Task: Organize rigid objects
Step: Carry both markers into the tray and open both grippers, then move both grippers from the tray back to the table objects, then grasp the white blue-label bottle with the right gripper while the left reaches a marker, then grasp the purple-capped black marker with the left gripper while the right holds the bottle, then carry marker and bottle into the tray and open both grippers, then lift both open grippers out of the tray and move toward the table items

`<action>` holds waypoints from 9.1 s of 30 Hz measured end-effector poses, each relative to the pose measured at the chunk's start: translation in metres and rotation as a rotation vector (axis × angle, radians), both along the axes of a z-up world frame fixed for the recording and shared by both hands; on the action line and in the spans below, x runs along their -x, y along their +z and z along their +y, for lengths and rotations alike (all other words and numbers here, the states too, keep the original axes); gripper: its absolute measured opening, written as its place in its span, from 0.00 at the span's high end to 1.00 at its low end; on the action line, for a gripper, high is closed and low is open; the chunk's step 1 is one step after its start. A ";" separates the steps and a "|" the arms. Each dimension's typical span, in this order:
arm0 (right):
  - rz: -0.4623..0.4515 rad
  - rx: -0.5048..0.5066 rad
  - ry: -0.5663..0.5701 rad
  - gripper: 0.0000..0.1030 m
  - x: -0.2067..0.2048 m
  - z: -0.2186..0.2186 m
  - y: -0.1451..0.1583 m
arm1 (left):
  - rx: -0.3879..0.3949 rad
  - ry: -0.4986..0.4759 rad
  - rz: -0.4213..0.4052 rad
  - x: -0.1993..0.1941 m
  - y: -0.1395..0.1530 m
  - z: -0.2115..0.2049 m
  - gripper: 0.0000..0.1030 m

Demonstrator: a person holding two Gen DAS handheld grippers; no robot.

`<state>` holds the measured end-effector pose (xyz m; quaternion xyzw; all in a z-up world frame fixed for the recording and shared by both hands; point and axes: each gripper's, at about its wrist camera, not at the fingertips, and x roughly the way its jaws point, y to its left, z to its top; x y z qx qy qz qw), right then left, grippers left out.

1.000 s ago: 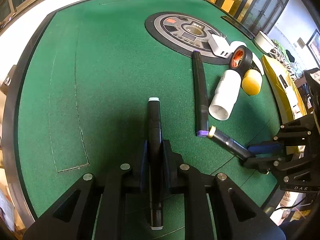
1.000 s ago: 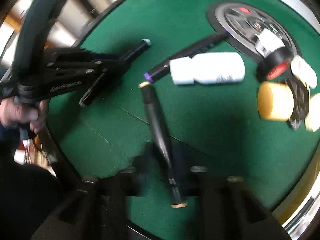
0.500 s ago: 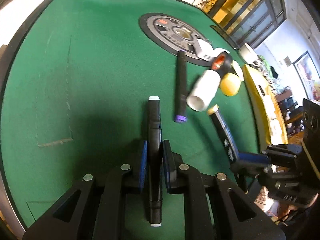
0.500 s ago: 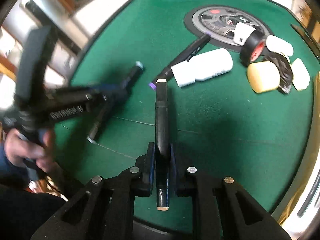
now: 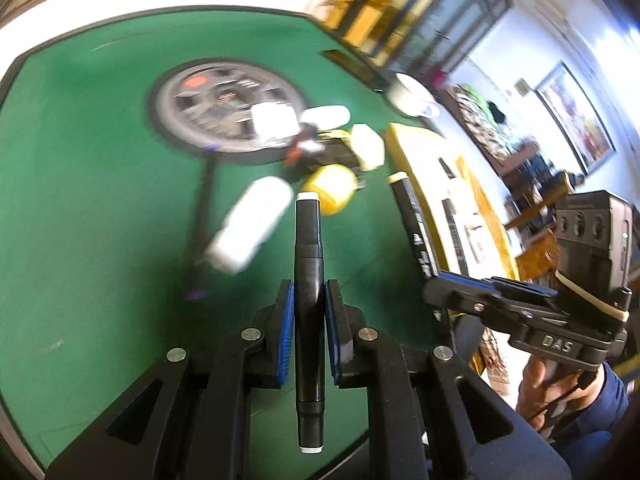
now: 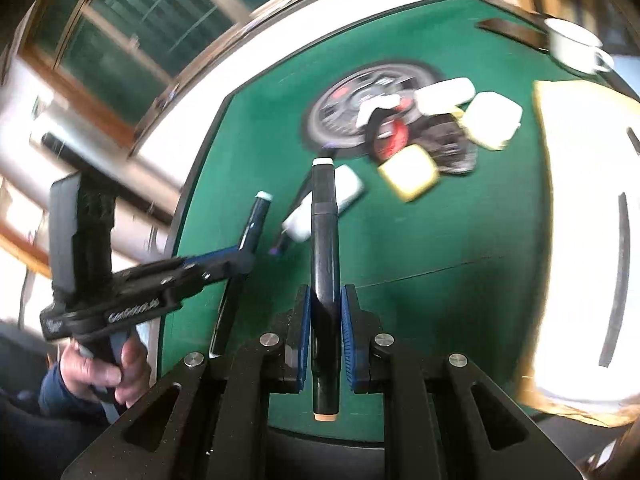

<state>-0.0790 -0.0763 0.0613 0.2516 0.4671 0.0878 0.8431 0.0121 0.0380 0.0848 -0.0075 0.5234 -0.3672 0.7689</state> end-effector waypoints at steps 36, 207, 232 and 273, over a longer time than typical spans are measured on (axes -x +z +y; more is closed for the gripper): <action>0.195 -0.072 -0.317 0.87 -0.037 -0.241 -0.029 | -0.097 -0.034 0.123 -0.044 -0.033 -0.268 0.88; 0.175 0.107 -0.296 0.70 0.111 -0.152 -0.005 | -0.018 -0.129 -0.066 0.040 -0.034 -0.248 0.88; 0.229 0.098 -0.389 0.70 0.062 -0.168 -0.033 | 0.041 -0.124 -0.110 0.057 -0.035 -0.214 0.86; 0.051 0.077 -0.191 0.70 0.013 -0.070 0.016 | 0.034 0.279 -0.118 -0.016 0.000 -0.035 0.50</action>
